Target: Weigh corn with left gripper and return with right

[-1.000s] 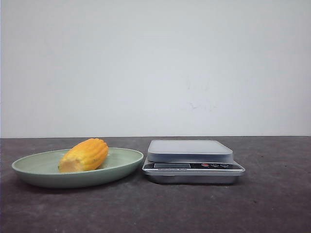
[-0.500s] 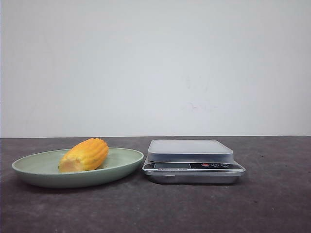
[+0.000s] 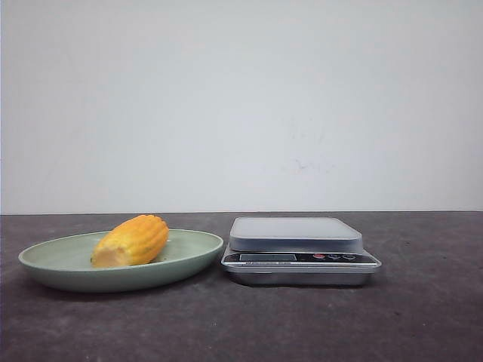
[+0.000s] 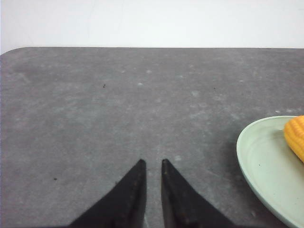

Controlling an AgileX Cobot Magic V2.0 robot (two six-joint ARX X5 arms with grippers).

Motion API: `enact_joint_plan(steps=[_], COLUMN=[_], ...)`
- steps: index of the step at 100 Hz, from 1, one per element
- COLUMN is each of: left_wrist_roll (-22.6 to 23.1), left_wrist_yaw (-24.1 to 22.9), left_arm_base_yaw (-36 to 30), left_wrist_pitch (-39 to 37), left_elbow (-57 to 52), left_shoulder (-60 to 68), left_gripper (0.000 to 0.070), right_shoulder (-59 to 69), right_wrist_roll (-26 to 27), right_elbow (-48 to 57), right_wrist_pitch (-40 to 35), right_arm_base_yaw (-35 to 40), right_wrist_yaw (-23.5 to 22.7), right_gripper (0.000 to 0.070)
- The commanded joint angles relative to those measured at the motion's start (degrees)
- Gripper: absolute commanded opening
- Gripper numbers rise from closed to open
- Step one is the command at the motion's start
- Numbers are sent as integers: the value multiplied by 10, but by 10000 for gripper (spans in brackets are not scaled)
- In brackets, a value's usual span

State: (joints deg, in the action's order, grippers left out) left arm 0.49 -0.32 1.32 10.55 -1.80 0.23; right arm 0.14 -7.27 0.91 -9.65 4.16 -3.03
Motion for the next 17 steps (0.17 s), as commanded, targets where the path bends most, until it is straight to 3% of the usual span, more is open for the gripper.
enact_joint_plan(steps=[1, 17], left_wrist_roll=[-1, -1], left_wrist_yaw=[-1, -1], left_arm_base_yaw=[0, 0], left_wrist_pitch=[3, 3], left_elbow=[10, 10], left_shoulder=[-1, -1], left_gripper=[16, 16], right_shoulder=[1, 1], right_wrist_roll=[-2, -2], right_elbow=[-1, -1], right_wrist_pitch=[6, 6], right_arm_base_yaw=[2, 2], right_wrist_yaw=[0, 0], right_gripper=[3, 3])
